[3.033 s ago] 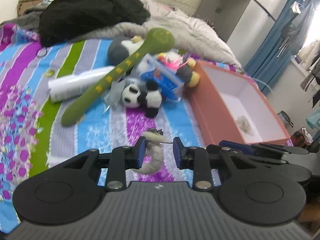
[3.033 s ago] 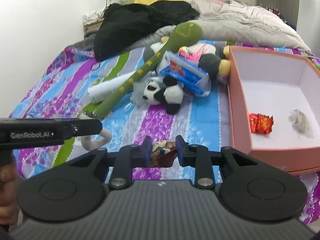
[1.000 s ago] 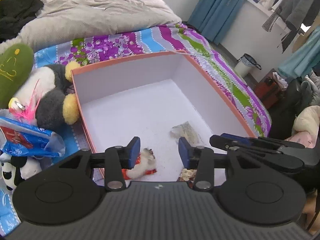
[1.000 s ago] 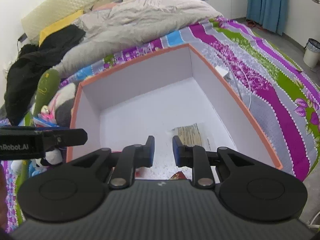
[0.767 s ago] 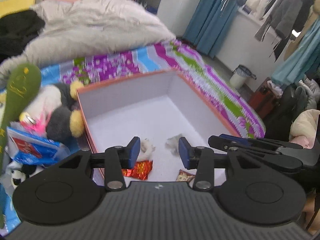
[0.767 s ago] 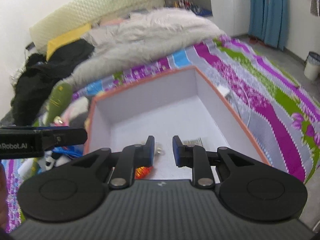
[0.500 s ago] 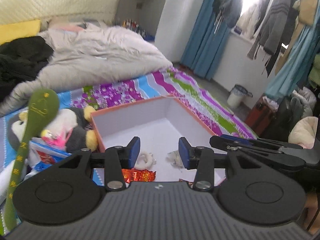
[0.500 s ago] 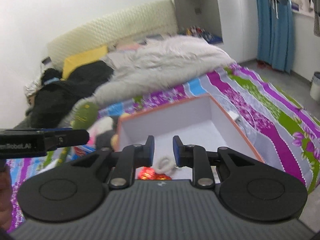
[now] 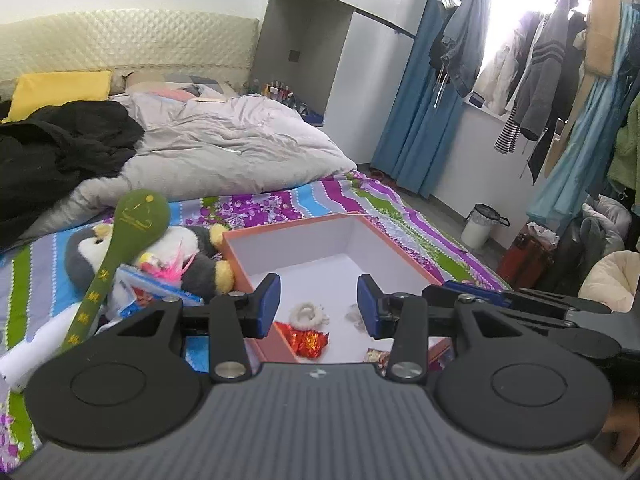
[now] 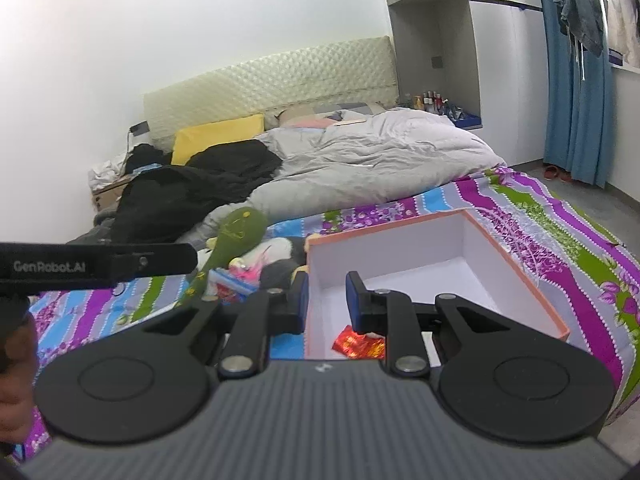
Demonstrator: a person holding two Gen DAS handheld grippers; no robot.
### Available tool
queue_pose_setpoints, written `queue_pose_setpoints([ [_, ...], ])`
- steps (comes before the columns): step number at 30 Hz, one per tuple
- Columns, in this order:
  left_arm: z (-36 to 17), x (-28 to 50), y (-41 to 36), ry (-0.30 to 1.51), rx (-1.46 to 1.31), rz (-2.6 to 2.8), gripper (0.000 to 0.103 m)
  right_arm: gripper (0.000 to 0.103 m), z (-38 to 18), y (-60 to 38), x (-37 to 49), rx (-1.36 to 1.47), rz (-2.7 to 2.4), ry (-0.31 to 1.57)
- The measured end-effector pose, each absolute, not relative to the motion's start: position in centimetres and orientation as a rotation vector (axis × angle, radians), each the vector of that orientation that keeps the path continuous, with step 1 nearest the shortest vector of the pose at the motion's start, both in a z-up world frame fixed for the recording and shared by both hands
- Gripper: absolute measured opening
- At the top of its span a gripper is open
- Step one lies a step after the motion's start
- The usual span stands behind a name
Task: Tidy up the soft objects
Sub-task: 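Withdraw both open tools from the box back toward the pile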
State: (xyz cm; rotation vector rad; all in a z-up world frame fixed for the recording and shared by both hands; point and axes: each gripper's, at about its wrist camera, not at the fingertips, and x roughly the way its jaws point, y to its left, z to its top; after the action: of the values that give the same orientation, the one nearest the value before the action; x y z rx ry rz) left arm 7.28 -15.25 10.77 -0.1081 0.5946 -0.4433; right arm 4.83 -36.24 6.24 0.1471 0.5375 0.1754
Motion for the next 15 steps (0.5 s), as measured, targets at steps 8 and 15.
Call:
queue_pose_setpoints([
  [8,9.5,3.3,-12.9,0.607,-0.139,-0.412,0.048,0.024,5.2,-34.3,2.1,0.128,0.198,0.552],
  [15,7.5,0.6,-11.7,0.641,-0.142,-0.386,0.048,0.025,4.1,-32.8,0.3,0.108,0.224,0.566],
])
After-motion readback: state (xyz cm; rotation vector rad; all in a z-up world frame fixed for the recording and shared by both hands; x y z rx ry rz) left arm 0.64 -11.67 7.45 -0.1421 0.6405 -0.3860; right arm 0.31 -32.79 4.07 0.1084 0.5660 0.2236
